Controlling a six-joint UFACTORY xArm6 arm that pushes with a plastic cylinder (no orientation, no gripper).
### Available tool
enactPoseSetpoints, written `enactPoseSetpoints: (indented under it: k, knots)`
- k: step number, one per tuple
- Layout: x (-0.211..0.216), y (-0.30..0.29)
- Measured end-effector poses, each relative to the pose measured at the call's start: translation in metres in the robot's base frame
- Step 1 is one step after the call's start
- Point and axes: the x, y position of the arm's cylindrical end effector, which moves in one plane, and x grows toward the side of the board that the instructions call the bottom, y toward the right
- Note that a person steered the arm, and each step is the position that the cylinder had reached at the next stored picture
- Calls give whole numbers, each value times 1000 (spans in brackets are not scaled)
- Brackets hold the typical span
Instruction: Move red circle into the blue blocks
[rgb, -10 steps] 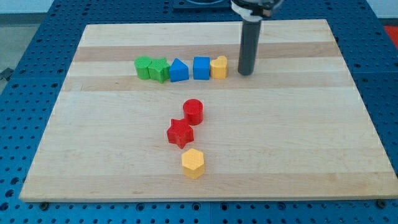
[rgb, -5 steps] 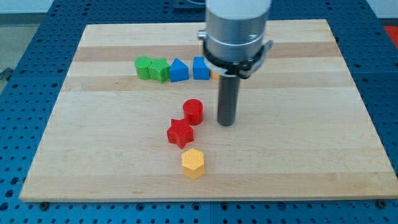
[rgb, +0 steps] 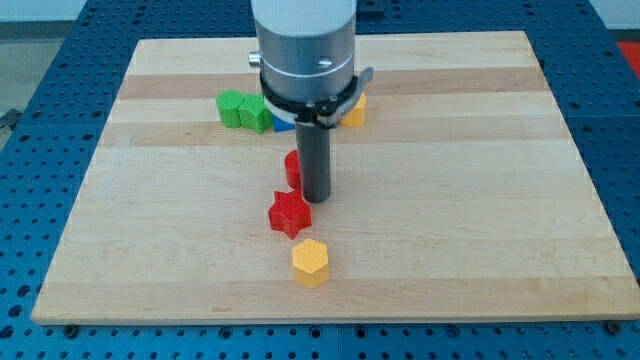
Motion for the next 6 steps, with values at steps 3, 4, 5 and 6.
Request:
enactPoseSetpoints:
  k: [3,4,5,6]
  knots:
    - [5,-9]
    - [2,-27]
    - [-14,-27]
    - [-22,-27]
